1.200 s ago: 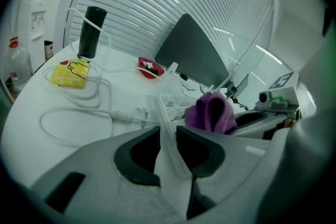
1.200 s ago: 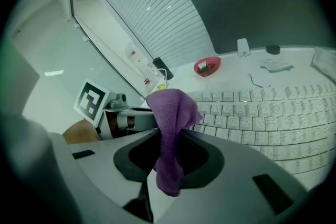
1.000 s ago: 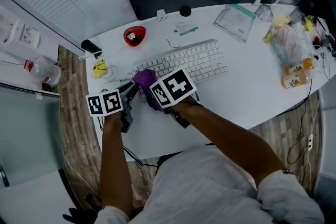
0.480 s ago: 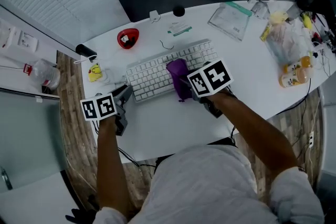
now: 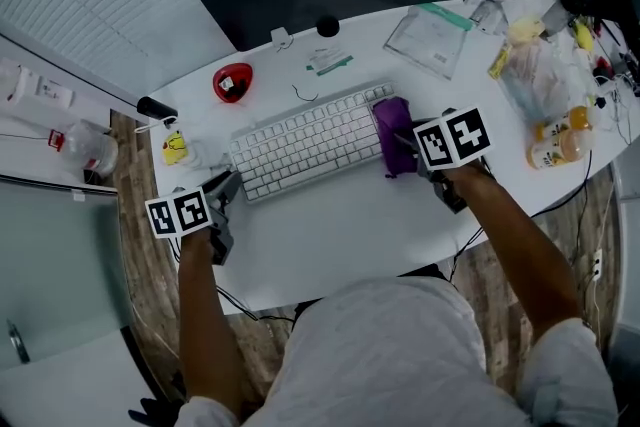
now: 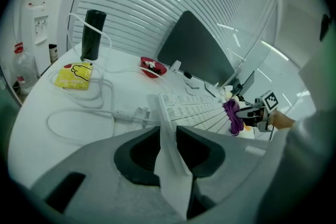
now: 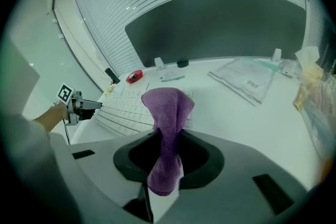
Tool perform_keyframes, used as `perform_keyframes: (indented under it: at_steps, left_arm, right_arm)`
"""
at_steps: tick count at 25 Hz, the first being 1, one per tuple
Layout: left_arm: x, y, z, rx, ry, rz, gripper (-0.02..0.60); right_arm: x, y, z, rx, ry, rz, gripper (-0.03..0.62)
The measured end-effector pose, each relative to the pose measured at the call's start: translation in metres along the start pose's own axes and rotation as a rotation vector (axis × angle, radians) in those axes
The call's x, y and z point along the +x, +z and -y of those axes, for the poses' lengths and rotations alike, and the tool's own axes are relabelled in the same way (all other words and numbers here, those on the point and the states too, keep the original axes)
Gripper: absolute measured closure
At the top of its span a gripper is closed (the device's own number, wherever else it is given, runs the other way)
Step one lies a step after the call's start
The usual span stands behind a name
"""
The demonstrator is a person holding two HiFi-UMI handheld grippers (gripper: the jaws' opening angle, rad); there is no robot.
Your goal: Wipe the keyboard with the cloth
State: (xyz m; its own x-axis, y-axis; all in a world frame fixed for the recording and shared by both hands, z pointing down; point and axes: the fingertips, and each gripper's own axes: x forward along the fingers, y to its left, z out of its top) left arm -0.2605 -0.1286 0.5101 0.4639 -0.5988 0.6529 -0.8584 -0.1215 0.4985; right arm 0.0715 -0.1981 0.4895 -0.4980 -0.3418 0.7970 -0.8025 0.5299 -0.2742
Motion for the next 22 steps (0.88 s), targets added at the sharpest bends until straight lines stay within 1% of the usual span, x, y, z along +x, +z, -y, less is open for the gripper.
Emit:
perform_keyframes:
  at_steps: [5,9,13,17,19,22]
  left_arm:
    - [-0.001,0.000,0.001,0.002,0.028,0.003,0.472]
    - [-0.001,0.001,0.002,0.026,0.057,0.007,0.472]
    - [-0.004,0.001,0.003,0.058,0.095,0.008,0.472]
    - [-0.012,0.002,0.014,0.102,0.124,0.021,0.472]
    - [-0.018,0.008,0.022,0.119,0.139,0.059,0.472]
    - [-0.029,0.022,0.043,0.154,0.142,0.145,0.472]
  right_arm:
    - [-0.017,-0.004,0.033,0.031,-0.038,0.015,0.510]
    - [-0.027,-0.001,0.039,0.043,-0.033,0.043,0.510]
    - [-0.041,0.012,0.021,0.020,0.010,0.102,0.508]
    - [-0.054,0.028,-0.010,-0.002,0.079,0.177,0.510]
    - [-0.059,0.037,-0.028,-0.009,0.118,0.219,0.510]
    - [-0.065,0.048,-0.051,-0.018,0.163,0.279,0.510]
